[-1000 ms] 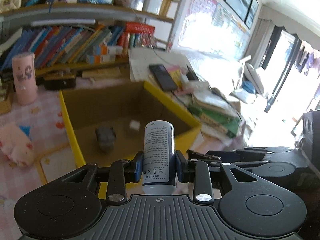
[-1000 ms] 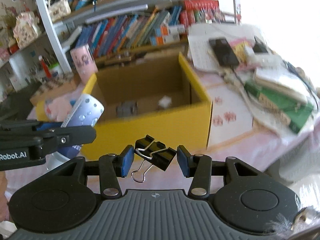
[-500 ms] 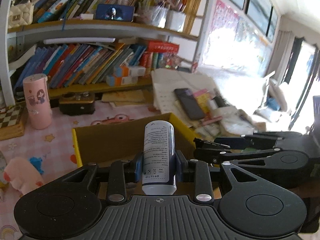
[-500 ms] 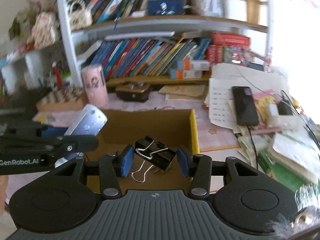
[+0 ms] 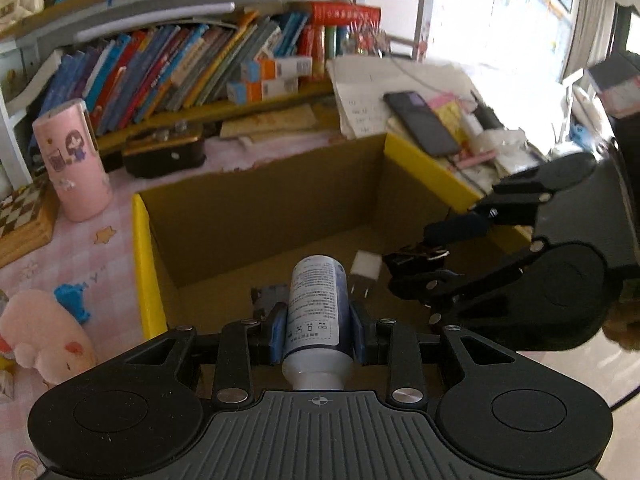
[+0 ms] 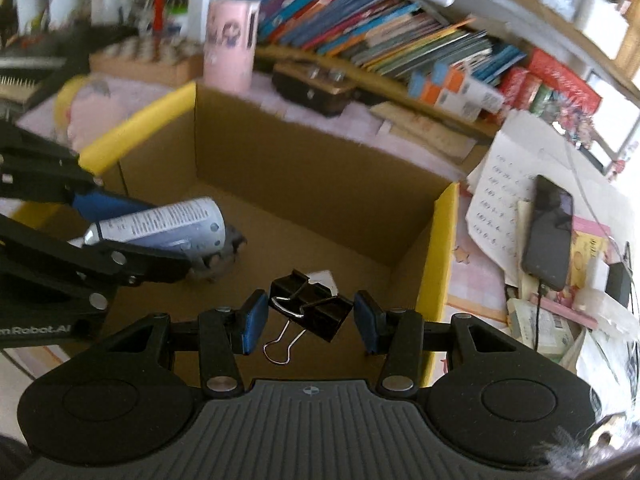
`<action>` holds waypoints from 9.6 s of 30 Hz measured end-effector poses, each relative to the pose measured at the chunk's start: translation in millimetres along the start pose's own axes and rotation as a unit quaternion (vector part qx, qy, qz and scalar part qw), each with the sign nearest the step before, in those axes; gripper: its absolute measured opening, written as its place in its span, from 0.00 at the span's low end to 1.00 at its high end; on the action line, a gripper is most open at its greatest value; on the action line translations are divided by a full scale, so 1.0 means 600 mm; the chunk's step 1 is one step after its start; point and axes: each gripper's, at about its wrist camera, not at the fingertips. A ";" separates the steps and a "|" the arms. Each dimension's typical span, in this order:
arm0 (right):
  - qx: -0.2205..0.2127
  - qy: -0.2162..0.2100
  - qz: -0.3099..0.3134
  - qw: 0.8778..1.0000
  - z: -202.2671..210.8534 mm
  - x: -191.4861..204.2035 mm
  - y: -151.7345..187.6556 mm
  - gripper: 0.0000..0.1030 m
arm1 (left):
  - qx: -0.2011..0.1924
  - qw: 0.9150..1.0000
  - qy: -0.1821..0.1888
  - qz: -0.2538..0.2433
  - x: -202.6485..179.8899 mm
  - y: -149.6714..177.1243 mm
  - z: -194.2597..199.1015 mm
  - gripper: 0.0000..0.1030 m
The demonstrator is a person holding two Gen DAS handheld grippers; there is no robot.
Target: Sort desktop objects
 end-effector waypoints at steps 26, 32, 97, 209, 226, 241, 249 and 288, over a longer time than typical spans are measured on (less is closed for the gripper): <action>-0.035 -0.012 0.002 0.999 0.036 0.001 -0.014 0.55 | -0.114 0.992 -0.049 0.011 -0.013 0.016 0.085 0.66; -0.112 0.020 -0.082 0.990 0.121 -0.006 0.007 0.59 | -0.162 0.983 -0.076 0.038 -0.001 0.035 0.159 0.84; -0.083 -0.011 -0.151 0.985 0.207 0.565 0.061 0.60 | -0.106 0.978 -0.156 0.093 0.249 0.381 0.429 0.96; -0.026 -0.072 -0.072 0.994 -0.209 0.366 -0.295 0.64 | -0.021 0.966 -0.177 0.187 0.500 0.135 0.058 0.51; -0.086 -0.069 -0.112 0.988 -0.041 0.378 -0.245 0.64 | -0.124 0.961 -0.155 0.192 0.438 0.154 0.248 0.51; -0.100 -0.048 -0.129 0.985 0.090 0.464 -0.145 0.64 | -0.142 0.962 -0.115 0.203 0.384 0.258 0.375 0.51; -0.080 -0.062 -0.131 0.986 0.139 0.534 -0.079 0.64 | -0.128 0.962 -0.120 0.209 0.356 0.333 0.437 0.51; -0.034 0.076 -0.314 0.946 0.277 0.470 0.153 0.64 | -0.089 0.994 0.047 0.052 0.167 0.319 0.390 0.51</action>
Point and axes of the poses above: each gripper's, at about its wrist camera, not at the fingertips, and z roughly against the way its jaws point, x to its left, y to its underside, and after that the axes turned 4 degrees about z, right-handed
